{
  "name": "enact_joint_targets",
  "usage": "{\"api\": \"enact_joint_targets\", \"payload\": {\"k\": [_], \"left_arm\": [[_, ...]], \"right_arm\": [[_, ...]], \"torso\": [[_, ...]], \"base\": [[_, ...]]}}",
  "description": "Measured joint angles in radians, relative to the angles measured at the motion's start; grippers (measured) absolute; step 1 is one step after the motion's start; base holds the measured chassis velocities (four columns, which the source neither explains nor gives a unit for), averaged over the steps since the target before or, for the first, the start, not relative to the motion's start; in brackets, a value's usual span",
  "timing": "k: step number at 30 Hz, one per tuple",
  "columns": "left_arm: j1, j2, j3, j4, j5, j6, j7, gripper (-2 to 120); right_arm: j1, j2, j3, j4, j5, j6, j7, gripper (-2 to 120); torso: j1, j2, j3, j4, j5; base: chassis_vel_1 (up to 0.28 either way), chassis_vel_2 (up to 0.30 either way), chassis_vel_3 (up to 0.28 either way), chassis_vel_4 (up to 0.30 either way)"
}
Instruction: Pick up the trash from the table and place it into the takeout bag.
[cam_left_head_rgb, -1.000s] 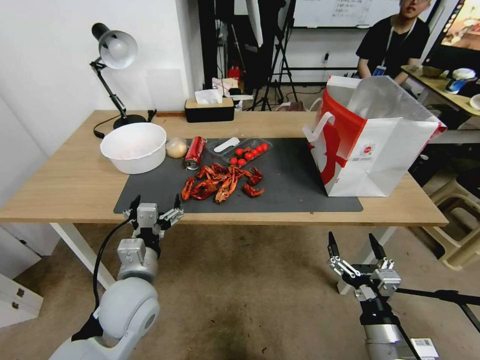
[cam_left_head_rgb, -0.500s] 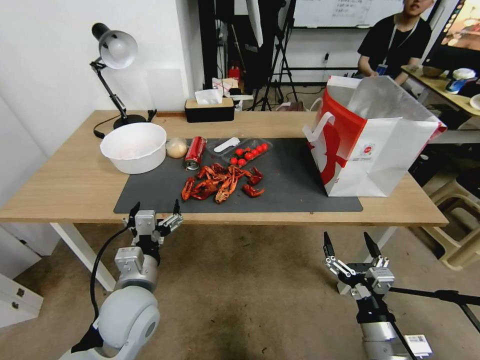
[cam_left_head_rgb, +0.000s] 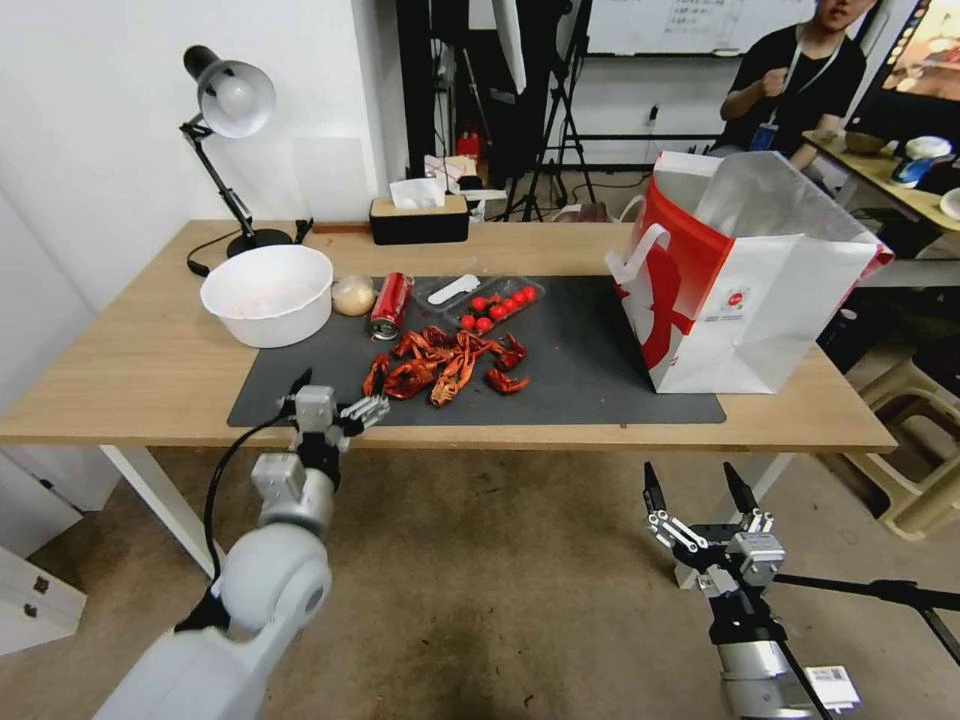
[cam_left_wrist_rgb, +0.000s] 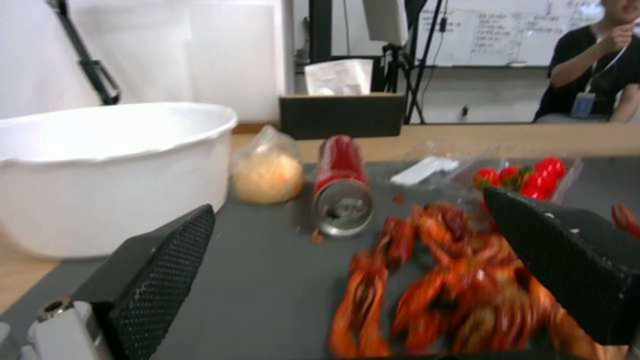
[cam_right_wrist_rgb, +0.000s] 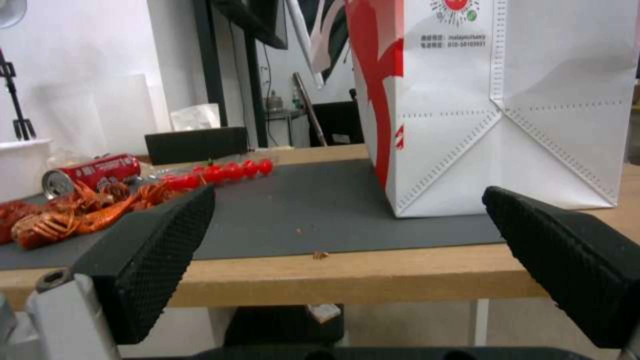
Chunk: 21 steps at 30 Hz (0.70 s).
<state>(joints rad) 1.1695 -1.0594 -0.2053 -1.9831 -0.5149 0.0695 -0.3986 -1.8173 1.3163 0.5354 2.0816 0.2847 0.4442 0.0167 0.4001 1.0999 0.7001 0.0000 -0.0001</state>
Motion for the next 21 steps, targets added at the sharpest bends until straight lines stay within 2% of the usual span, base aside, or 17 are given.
{"api": "enact_joint_targets", "payload": {"k": [6, 9, 14, 21], "left_arm": [[-0.130, -0.008, 0.045, 0.057, -0.060, 0.024, 0.010, 100], [-0.221, -0.011, 0.093, 0.111, -0.090, 0.038, 0.012, 100], [-0.296, -0.019, 0.151, 0.168, -0.105, 0.047, 0.011, 100], [-0.446, -0.064, 0.235, 0.314, -0.116, 0.070, -0.014, 100]], "right_arm": [[0.002, -0.003, 0.001, -0.001, -0.001, -0.009, 0.002, 100], [0.004, -0.002, 0.002, -0.002, -0.001, -0.015, 0.003, 100], [0.005, 0.002, 0.002, -0.004, -0.002, -0.018, 0.004, 100], [0.001, 0.012, 0.009, -0.008, -0.006, -0.018, 0.008, 100]], "torso": [[0.000, 0.000, 0.000, -0.0001, 0.0001], [0.000, 0.000, 0.000, 0.0000, -0.0001], [0.000, 0.000, 0.000, 0.0000, 0.0002], [0.000, 0.000, 0.000, -0.0001, 0.0005]], "base": [[0.000, 0.000, 0.000, 0.000], [0.000, 0.000, 0.000, 0.000], [0.000, 0.000, 0.000, 0.000], [0.000, 0.000, 0.000, 0.000]]}}
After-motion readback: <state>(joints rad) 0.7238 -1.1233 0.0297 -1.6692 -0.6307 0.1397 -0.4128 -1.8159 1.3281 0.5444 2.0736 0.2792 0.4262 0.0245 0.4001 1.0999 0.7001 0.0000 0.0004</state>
